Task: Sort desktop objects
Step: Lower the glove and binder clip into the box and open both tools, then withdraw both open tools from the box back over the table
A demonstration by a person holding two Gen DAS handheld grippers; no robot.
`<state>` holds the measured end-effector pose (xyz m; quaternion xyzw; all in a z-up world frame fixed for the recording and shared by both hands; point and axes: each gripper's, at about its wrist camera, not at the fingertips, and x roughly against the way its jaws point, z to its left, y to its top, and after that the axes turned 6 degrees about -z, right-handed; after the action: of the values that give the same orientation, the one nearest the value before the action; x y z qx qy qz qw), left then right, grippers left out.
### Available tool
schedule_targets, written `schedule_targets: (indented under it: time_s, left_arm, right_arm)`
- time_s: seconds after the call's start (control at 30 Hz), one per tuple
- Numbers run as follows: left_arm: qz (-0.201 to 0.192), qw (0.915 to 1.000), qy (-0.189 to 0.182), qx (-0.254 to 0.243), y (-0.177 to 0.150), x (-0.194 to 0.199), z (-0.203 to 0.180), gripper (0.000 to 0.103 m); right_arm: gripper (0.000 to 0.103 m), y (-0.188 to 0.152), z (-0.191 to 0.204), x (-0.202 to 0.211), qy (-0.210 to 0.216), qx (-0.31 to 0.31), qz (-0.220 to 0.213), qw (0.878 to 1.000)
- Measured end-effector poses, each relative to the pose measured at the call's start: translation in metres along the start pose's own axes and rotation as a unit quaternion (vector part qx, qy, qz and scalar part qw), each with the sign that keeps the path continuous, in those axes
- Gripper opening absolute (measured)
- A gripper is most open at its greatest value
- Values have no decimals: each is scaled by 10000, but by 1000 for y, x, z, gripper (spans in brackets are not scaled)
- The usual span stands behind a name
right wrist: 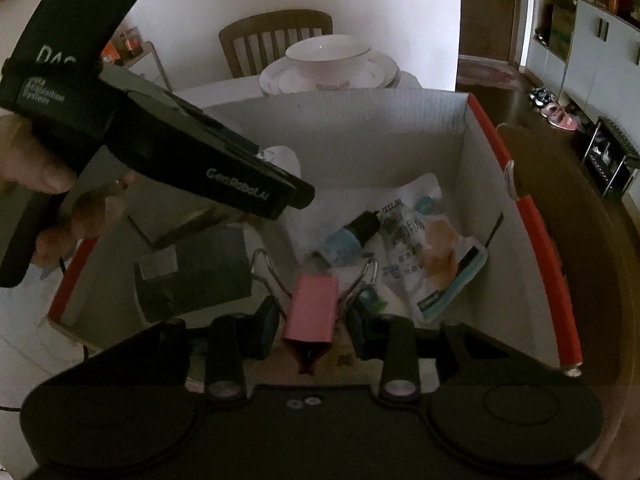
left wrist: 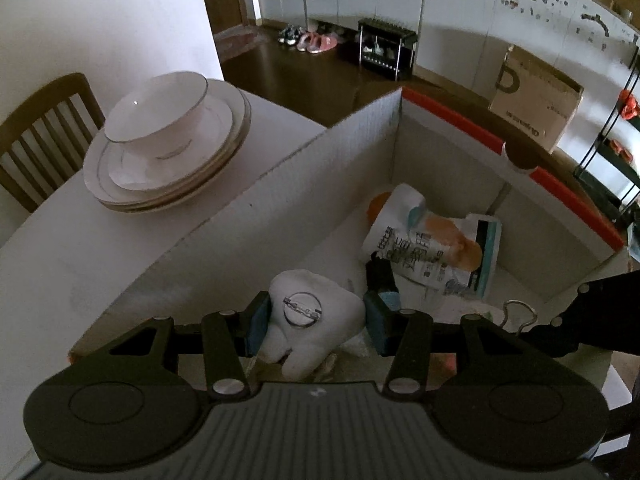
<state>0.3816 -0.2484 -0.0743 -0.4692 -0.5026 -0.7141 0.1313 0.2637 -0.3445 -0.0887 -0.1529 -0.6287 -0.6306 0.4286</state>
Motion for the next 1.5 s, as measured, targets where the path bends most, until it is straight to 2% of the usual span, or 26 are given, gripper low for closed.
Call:
schedule_targets:
  time_s: [0.27, 0.4, 0.5, 0.57, 0.63, 0.7, 0.9, 1.13, 1.4, 1.5]
  left_arm:
    - [181, 9998, -37, 7, -11, -11, -4, 50]
    - [182, 9998, -38, 74, -12, -9, -2, 51]
    - [142, 9998, -10, 135, -13, -6, 1, 59]
    - [90, 9998, 13, 170, -14, -2, 2, 61]
    - [56, 9997, -23, 239, -15, 3, 4, 64]
    - [-7, 9995, -32, 321, -16, 9, 6, 68]
    - [-143, 9989, -73, 450, -19, 26, 6, 68]
    - [-387, 9979, -81, 508, -25, 57, 3, 68]
    - [-681, 9957, -8, 628, -39, 93, -6, 68]
    - [-824, 9941, 130, 687, -47, 108, -9, 68]
  right_arm:
    - [39, -2, -3, 1, 28, 24, -13, 10000]
    - [46, -2, -4, 1, 28, 35, -14, 10000]
    - [48, -2, -5, 3, 58, 22, -14, 10000]
    - [49, -2, -5, 5, 82, 14, -15, 10000]
    - [57, -1, -5, 8, 93, 29, -29, 9999]
    - [59, -2, -4, 12, 111, 53, -60, 9999]
    - [63, 1, -5, 24, 139, 94, -205, 9996]
    - [64, 6, -7, 41, 172, 93, -389, 9991]
    - [68, 7, -4, 58, 228, 112, -546, 9982]
    - [70, 6, -2, 66, 252, 123, -635, 9976]
